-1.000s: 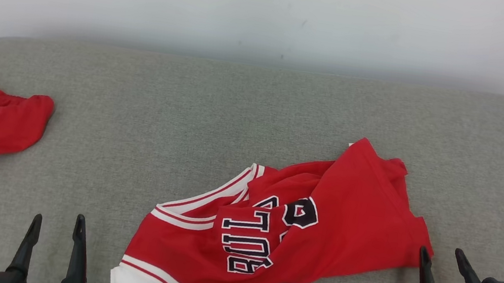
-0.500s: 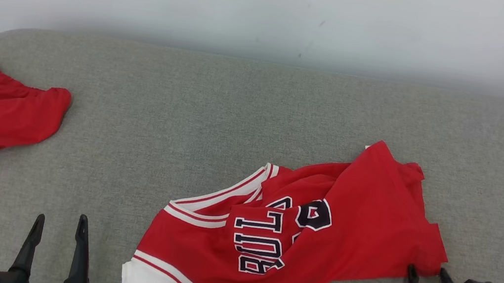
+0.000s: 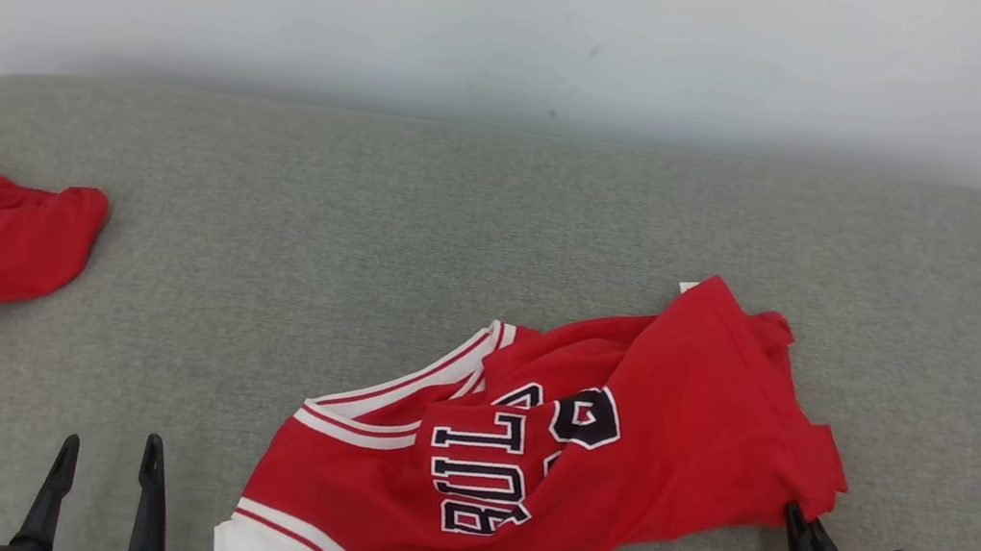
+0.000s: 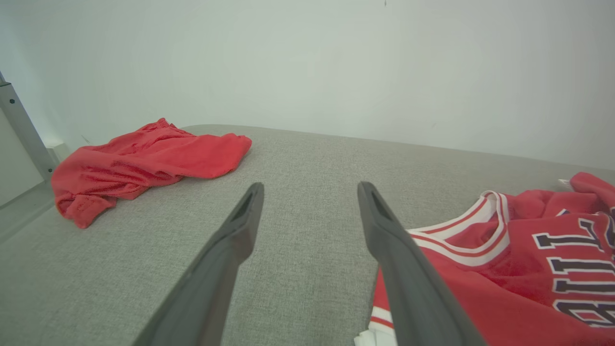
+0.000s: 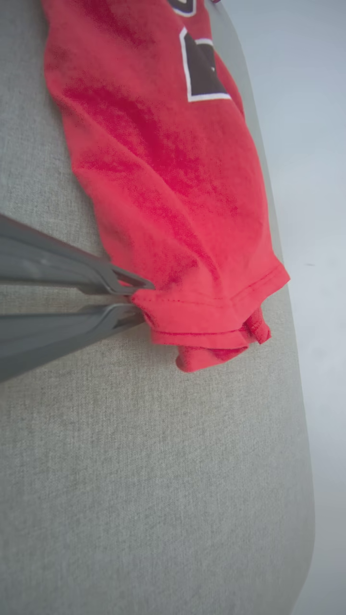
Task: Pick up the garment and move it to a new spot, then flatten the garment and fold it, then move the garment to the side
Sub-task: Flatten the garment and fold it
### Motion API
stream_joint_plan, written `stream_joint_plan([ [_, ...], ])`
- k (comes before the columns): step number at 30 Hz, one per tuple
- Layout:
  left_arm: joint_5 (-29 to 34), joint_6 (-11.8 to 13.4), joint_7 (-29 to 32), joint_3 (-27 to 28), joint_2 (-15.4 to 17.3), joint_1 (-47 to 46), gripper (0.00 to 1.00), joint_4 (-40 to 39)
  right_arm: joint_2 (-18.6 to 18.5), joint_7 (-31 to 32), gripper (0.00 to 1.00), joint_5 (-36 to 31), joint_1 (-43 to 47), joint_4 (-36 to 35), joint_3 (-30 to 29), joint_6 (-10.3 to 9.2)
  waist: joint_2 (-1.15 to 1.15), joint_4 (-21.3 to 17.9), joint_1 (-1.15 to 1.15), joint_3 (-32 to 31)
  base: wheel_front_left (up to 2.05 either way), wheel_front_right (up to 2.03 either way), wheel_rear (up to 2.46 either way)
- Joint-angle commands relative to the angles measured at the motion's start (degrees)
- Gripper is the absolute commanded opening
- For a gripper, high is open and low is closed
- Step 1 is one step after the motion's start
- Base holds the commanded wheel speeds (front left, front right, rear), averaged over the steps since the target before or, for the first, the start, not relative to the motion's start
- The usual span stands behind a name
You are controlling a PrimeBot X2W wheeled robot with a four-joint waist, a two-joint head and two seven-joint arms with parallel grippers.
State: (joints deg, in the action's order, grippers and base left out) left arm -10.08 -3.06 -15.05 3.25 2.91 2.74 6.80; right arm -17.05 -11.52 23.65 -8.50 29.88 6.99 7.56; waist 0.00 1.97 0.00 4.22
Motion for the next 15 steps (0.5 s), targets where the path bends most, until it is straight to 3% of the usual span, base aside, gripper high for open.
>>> stream_joint_plan([
  [1,-0.2,-0.1,-0.2,0.0,0.0,0.4,1.00,-0.2,0.0,0.7,0.00,0.2,1.1,-1.7,0.0,-0.15,0.00,-1.2,0.00,0.0,0.00,0.00,0.00],
  [10,-0.2,0.1,-0.2,-0.3,0.0,-0.9,1.00,-0.5,2.8,15.7,0.00,4.0,12.4,-26.1,-5.3,-0.14,0.00,-3.9,0.00,1.1,0.00,0.00,0.00],
  [15,-0.2,-0.1,-0.2,-0.3,0.0,-1.5,1.00,-0.2,5.3,22.3,0.00,3.8,17.1,-34.1,-8.0,-0.14,0.00,-4.0,0.00,1.5,0.00,0.00,0.00],
])
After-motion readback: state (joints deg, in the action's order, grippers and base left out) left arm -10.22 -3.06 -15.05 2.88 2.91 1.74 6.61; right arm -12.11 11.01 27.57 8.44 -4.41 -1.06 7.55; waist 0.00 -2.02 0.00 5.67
